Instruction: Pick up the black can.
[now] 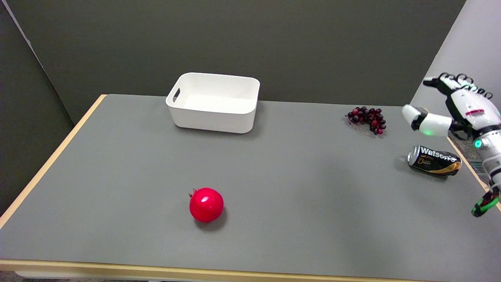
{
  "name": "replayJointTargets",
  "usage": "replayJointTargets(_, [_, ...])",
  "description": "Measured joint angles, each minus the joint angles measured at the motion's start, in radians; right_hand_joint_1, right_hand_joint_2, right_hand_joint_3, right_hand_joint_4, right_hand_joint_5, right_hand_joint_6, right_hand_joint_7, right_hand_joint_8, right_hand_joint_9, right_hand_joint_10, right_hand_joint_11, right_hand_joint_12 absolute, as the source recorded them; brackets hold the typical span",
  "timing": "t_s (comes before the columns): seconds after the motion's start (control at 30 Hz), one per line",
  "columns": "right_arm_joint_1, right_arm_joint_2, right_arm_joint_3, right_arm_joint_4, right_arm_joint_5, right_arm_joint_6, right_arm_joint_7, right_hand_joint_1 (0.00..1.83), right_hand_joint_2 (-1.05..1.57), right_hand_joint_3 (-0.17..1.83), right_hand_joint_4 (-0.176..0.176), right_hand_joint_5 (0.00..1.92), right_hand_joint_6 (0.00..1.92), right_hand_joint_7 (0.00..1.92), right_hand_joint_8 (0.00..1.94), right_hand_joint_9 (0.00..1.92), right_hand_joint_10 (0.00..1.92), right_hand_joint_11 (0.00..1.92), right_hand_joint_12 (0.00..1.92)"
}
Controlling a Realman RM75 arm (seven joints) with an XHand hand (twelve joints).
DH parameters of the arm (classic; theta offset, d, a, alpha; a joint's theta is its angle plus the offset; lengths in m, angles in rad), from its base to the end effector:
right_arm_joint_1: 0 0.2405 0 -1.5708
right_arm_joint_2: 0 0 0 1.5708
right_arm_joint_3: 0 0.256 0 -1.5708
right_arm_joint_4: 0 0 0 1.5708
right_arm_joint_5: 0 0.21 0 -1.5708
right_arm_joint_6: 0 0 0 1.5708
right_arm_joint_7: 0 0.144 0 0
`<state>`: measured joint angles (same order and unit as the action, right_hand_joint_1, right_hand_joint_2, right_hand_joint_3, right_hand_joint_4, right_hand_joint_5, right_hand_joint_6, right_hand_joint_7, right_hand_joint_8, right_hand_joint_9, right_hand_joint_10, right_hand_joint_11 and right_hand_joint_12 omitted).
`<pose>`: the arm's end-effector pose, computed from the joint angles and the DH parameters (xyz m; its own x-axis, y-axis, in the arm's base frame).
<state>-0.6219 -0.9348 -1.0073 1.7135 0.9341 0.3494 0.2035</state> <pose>-0.1670 -0.2054 0.5182 0.9271 0.3028 0.2210 -0.3134 0.3025 0.9001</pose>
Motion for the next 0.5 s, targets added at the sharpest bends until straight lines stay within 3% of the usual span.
replayJointTargets(0.33, [-0.073,-0.047,-0.009,0.038,0.103,0.011,-0.145,0.36,0.57,0.92,-0.142,0.22,0.55,0.19,0.41,0.00,0.59,0.00,0.71])
replayJointTargets(0.5, [-0.095,-0.060,0.001,0.042,0.190,0.011,-0.251,0.43,0.63,0.79,-0.135,0.23,0.45,0.22,0.31,0.00,0.58,0.00,0.70])
